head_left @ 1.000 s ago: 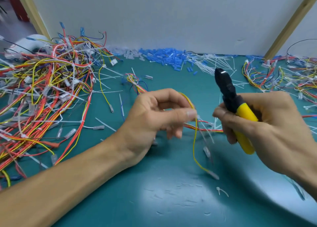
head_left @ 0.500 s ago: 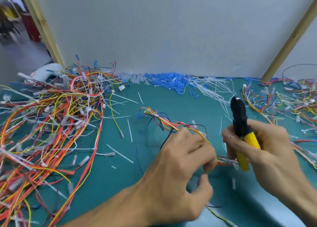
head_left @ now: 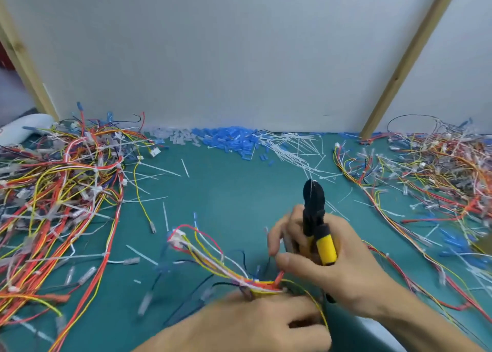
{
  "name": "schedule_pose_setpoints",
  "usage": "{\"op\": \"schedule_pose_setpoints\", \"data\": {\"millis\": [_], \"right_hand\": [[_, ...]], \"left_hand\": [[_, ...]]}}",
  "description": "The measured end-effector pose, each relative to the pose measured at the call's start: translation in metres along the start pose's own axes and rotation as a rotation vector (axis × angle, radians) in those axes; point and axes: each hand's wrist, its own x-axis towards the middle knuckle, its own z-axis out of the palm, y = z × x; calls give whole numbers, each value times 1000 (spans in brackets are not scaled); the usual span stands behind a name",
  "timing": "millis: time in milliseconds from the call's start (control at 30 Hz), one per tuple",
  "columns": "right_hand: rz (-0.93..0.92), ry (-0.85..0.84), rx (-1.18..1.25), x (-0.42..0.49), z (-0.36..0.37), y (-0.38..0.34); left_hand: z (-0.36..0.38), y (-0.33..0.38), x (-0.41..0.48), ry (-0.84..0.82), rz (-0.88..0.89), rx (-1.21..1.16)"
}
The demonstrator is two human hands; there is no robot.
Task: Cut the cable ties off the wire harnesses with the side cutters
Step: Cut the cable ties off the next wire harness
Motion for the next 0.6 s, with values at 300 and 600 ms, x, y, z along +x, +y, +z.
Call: {"op": "schedule_pose_setpoints", "data": {"millis": [300, 600], "right_hand": [[-123, 276, 387, 16, -18, -22], [-248, 120, -148, 9, -4, -36]], "left_hand": [[-8, -9, -7, 385, -264, -586], [-27, -25, -4, 723, -458, -871]]}}
